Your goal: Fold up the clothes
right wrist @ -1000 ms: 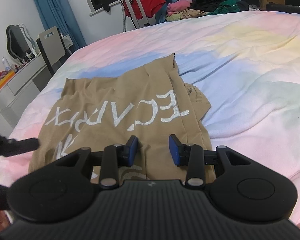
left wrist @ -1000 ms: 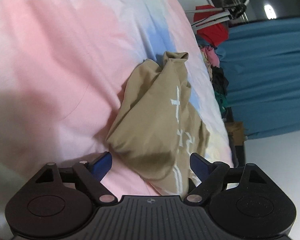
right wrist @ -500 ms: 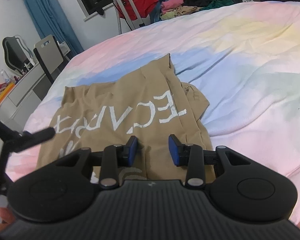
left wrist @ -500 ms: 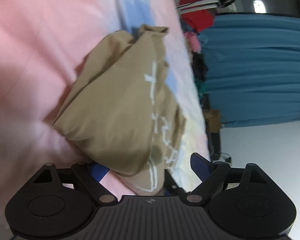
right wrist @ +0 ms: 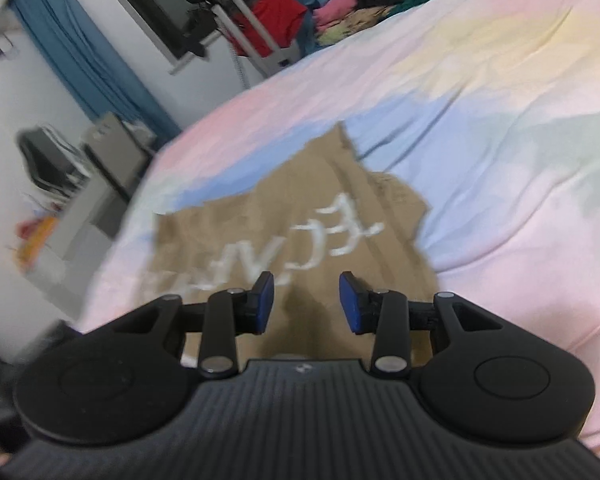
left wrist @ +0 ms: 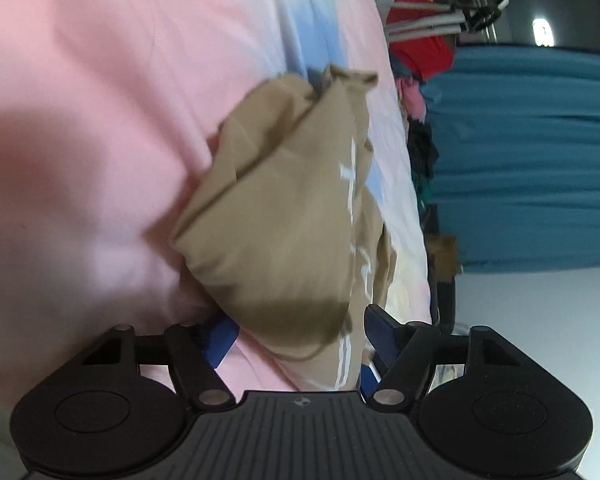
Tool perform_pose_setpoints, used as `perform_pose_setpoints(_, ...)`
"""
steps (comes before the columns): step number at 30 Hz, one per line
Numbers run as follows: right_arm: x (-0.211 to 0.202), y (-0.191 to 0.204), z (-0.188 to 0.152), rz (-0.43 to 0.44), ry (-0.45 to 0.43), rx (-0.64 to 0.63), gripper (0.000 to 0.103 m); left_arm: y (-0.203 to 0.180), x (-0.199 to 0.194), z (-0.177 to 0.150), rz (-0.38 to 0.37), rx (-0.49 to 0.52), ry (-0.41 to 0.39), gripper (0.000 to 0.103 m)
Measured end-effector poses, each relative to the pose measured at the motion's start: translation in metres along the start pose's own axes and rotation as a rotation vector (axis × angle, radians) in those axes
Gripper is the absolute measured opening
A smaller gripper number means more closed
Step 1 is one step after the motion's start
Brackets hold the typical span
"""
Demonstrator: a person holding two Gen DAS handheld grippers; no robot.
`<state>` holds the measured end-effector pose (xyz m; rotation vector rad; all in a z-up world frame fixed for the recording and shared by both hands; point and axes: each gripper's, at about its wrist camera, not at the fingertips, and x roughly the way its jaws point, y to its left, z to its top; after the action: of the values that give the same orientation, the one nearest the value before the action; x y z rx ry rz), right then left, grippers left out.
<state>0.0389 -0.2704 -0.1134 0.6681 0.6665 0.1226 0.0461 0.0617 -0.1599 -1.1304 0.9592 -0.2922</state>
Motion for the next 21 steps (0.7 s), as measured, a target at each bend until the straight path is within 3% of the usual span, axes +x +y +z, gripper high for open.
perform_pose_setpoints(1, -0.002, -0.001, 0.001, 0.048, 0.013, 0.038, 0.058, -0.002, -0.002, 0.001, 0.009, 0.017, -0.016, 0.063)
perform_pose_setpoints(3, -0.004, -0.002, -0.003, 0.143, 0.053, 0.134, 0.087, -0.008, -0.004, 0.003, 0.026, 0.046, -0.037, 0.05)
perform_pose_setpoints(4, -0.005, -0.003, -0.006, 0.19, 0.073, 0.182, 0.088, -0.009, -0.005, 0.004, 0.026, 0.052, -0.049, 0.043)
perform_pose_setpoints(8, -0.004, -0.004, -0.017, 0.358, 0.158, 0.356, 0.088, -0.016, -0.012, -0.001, -0.032, 0.066, -0.095, 0.034)
perform_pose_setpoints(13, 0.025, -0.014, -0.042, 0.448, 0.271, 0.566, 0.088, -0.02, -0.022, -0.006, -0.085, 0.072, -0.123, 0.029)
perform_pose_setpoints(17, 0.028, -0.043, -0.05, 0.399, 0.168, 0.74, 0.086, -0.025, -0.021, -0.008, -0.099, 0.042, -0.117, 0.029)
perform_pose_setpoints(21, 0.019, -0.062, -0.047, 0.336, 0.048, 0.814, 0.082, -0.02, -0.033, -0.008, -0.094, 0.027, -0.102, 0.03)
